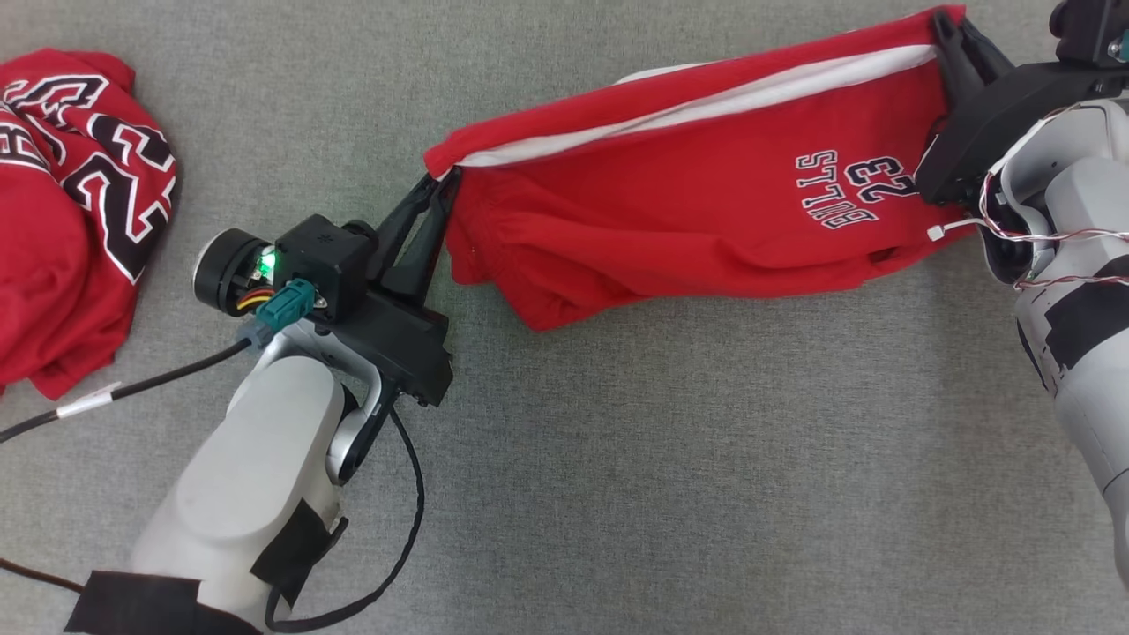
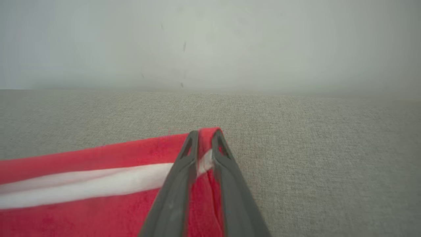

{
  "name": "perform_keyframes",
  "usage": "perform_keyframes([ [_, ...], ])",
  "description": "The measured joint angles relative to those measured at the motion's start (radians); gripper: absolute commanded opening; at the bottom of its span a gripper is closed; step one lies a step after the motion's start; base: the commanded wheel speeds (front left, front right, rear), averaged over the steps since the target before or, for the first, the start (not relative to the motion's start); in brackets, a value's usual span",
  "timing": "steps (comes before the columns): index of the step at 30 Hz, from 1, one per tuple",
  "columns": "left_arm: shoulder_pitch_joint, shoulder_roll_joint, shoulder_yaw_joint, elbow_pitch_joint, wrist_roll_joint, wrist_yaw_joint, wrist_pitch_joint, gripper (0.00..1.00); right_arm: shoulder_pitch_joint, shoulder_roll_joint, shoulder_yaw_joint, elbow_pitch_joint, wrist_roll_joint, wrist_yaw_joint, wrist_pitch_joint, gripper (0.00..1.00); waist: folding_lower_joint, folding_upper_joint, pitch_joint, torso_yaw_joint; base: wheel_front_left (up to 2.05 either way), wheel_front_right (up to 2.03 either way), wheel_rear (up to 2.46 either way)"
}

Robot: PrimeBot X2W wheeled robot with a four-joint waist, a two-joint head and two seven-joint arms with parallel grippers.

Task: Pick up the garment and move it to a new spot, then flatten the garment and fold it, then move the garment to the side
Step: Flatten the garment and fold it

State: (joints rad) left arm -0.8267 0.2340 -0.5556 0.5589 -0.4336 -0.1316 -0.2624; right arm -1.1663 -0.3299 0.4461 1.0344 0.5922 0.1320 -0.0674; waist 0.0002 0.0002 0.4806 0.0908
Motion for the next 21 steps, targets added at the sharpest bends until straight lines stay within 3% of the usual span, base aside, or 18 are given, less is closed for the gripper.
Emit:
perform_keyframes([
  [10,0.118,-0.034,0.097,-0.050,0.074,0.004,0.000,1.00,0.074,-0.039,0.111,-0.004,0.093,0.000,-0.062,1.00,-0.0002,-0.0001,-0.076,-0.009,0.00,0.00,0.00],
  [21,0.392,-0.071,0.319,-0.366,0.199,0.076,0.000,1.00,0.230,-0.095,0.179,-0.032,0.217,0.000,-0.114,1.00,-0.0004,-0.0002,-0.184,-0.014,0.00,0.00,0.00],
])
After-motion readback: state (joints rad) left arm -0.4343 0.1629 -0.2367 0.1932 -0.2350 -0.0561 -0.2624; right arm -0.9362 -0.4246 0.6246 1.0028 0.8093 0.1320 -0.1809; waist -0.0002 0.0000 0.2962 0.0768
